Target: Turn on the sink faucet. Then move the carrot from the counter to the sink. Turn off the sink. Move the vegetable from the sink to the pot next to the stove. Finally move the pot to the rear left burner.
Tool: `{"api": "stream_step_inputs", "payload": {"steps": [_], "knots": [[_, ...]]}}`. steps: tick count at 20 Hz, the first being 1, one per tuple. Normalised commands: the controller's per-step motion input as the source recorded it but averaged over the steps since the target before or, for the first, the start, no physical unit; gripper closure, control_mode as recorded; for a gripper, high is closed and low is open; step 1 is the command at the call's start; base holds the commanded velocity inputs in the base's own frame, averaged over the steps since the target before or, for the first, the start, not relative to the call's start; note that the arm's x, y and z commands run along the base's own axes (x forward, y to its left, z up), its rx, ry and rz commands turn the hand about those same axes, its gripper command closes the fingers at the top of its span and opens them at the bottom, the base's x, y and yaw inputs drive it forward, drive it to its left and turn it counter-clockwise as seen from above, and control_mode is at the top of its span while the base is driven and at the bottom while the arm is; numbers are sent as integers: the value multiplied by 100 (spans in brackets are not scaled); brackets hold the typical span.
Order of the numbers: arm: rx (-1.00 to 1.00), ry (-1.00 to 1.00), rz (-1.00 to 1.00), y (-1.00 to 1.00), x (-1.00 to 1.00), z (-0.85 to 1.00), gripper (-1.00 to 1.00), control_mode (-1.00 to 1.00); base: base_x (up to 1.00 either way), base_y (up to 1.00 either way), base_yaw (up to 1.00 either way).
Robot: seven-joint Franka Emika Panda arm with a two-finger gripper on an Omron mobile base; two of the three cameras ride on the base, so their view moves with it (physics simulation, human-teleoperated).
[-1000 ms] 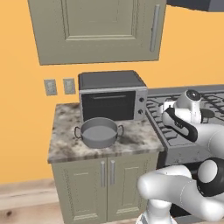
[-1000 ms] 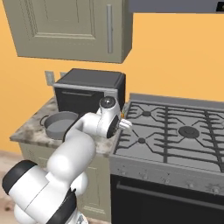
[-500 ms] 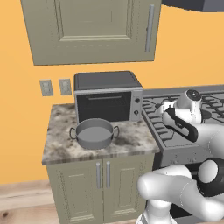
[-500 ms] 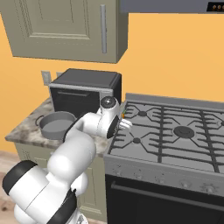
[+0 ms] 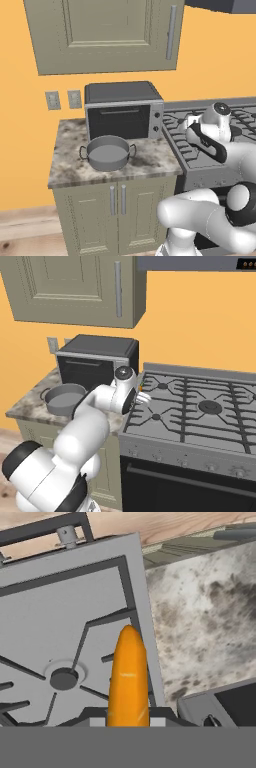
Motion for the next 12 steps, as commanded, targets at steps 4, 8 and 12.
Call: {"api": "stream_step_inputs", "payload": {"steps": [4, 8, 12], "knots": [[0, -2, 0, 9, -30, 1, 100, -100, 0, 0, 0], [-2, 0, 0, 60, -22, 10, 100, -100, 0, 0, 0], [-4, 0, 0, 92, -1, 19, 100, -100, 0, 0, 0]]}}
